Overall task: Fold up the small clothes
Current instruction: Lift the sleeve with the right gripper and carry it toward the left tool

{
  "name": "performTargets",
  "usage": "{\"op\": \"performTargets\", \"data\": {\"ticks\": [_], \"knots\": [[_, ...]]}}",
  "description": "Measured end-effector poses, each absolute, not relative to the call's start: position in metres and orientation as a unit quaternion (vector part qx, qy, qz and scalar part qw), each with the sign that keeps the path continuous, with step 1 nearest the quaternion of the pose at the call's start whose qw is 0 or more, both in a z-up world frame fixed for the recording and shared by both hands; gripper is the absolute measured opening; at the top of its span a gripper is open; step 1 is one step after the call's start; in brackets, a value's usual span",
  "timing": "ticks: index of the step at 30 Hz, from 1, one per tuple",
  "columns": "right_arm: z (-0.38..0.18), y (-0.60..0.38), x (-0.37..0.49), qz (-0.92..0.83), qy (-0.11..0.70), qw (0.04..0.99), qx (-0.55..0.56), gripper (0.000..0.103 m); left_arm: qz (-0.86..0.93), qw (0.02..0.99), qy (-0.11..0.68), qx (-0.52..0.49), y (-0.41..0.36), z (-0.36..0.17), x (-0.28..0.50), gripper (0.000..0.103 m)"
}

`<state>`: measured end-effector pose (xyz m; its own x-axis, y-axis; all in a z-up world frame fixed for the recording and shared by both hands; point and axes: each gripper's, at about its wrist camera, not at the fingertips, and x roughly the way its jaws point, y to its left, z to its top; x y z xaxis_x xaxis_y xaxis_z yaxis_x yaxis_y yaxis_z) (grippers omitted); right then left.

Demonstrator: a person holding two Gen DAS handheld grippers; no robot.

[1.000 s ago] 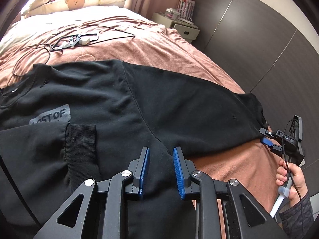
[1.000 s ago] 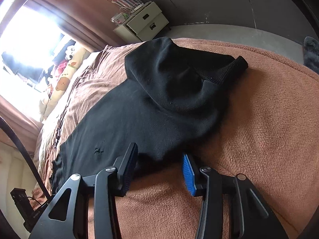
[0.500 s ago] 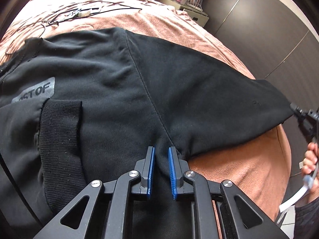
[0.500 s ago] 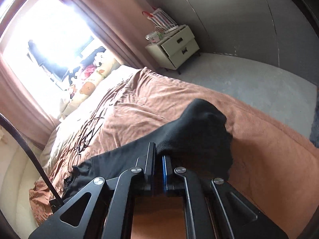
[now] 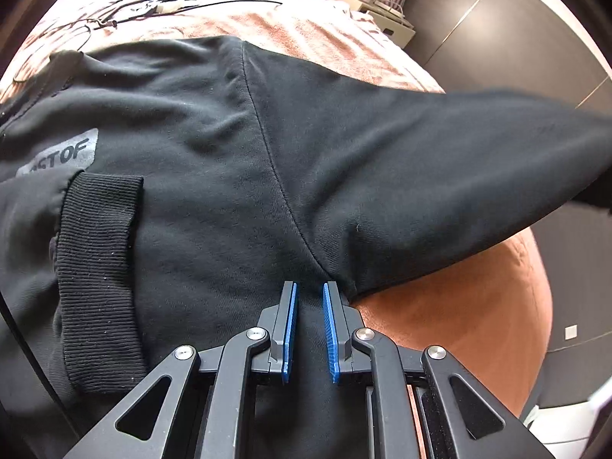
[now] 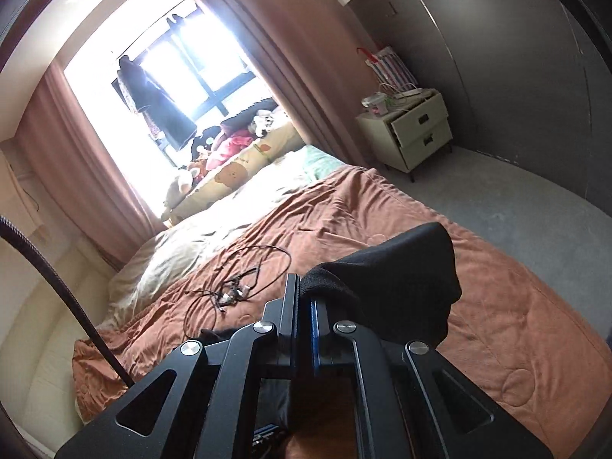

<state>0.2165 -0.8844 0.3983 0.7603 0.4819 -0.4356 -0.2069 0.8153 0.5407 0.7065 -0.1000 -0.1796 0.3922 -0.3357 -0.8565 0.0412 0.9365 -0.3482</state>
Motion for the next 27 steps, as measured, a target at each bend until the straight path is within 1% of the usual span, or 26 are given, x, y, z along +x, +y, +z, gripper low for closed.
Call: {"op": "performTargets", "data": {"ticks": [3,10,16,21,27], "knots": [[0.409,-0.871,0.208,0.210,0.283,0.908,0.228,0.001,-0.124,0.815,0.543,-0.159,-0.093,-0.174,0.707,0.015],[0.416,-0.839,0.200,0.241,0.298,0.899,0.212,0.001,-0.152,0.821,0.519,-0.185,-0.062,-0.140,0.689,0.015],[0.426,-0.803,0.227,0.273,0.311,0.888,0.201,0.001,-0.136,0.836,0.491,-0.203,-0.023,-0.102,0.670,0.016],[0.437,-0.767,0.237,0.308,0.315,0.877,0.190,0.001,-0.104,0.851,0.472,-0.205,0.023,-0.079,0.648,0.016],[0.433,-0.711,0.252,0.349,0.328,0.861,0.170,0.001,-0.056,0.861,0.456,-0.218,0.086,-0.062,0.619,0.016]]}}
